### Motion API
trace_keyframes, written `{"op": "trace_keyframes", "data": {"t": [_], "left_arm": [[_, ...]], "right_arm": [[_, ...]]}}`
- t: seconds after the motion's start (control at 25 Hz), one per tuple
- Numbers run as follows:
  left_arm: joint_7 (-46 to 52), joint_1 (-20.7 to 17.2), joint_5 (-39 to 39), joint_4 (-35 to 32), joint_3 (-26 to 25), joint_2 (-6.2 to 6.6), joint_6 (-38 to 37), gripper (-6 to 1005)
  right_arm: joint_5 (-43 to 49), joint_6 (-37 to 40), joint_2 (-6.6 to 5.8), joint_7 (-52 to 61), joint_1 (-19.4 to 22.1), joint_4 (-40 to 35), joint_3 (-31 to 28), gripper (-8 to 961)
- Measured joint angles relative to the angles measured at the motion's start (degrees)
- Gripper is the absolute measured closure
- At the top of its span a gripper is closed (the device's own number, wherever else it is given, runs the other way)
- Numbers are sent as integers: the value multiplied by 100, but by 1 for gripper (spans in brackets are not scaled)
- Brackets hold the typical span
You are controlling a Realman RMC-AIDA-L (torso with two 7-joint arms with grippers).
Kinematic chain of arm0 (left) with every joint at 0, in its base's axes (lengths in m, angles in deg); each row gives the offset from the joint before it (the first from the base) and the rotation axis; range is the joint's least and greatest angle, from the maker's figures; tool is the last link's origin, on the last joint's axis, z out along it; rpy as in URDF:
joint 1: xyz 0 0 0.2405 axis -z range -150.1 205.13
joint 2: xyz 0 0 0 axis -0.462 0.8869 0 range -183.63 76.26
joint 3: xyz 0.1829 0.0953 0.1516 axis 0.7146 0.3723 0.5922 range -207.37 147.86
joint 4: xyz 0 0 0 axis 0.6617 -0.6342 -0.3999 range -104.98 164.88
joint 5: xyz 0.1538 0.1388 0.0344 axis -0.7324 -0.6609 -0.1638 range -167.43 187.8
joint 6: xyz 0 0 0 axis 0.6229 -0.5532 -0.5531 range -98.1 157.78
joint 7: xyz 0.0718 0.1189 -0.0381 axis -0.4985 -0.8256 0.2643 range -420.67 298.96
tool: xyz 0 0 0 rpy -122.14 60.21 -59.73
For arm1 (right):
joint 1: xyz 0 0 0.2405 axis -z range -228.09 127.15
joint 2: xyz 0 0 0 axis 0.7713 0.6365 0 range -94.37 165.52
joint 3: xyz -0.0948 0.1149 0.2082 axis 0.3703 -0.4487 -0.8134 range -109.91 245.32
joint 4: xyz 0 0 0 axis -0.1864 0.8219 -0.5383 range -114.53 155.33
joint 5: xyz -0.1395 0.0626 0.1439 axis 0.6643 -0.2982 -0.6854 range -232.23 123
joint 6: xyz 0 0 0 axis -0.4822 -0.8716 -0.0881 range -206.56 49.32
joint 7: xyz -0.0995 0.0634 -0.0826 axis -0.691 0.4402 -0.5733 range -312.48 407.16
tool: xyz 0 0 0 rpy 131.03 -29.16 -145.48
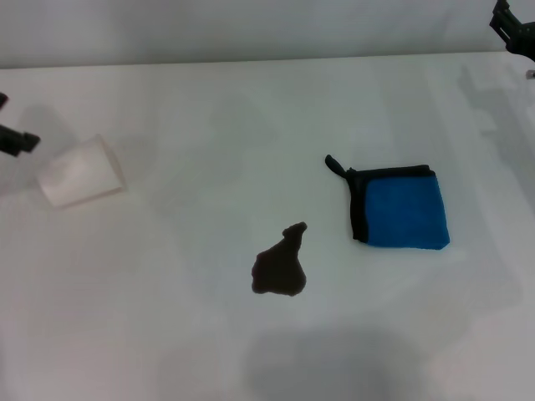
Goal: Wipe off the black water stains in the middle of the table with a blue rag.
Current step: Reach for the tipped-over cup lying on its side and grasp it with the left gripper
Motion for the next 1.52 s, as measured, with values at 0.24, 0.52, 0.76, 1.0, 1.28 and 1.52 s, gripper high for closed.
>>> {"op": "trace_keyframes", "data": {"t": [0.24,0.52,0.76,1.0,1.28,1.52], "left_arm": [[-293,47,-289,15,42,-285,-55,139],[-686,22,-313,65,105,-508,-435,140],[-928,38,-444,268,204,-710,-704,139],[-976,-14,-544,448,368,-768,-969,139],[-1128,-33,-591,758,377,-822,-1248,139],[-1369,-42,-599,938,385,-892,-1531,140]], "right_arm": [[-2,58,-6,0,-95,-34,7,94],[-4,182,-14,0,-141,-50,7,94],[1,302,-15,-1,-178,-50,7,94],[1,338,-15,-7,-192,-52,16,94],[1,338,-20,-13,-199,-59,16,94],[1,338,-23,-16,-203,-59,16,94]]}}
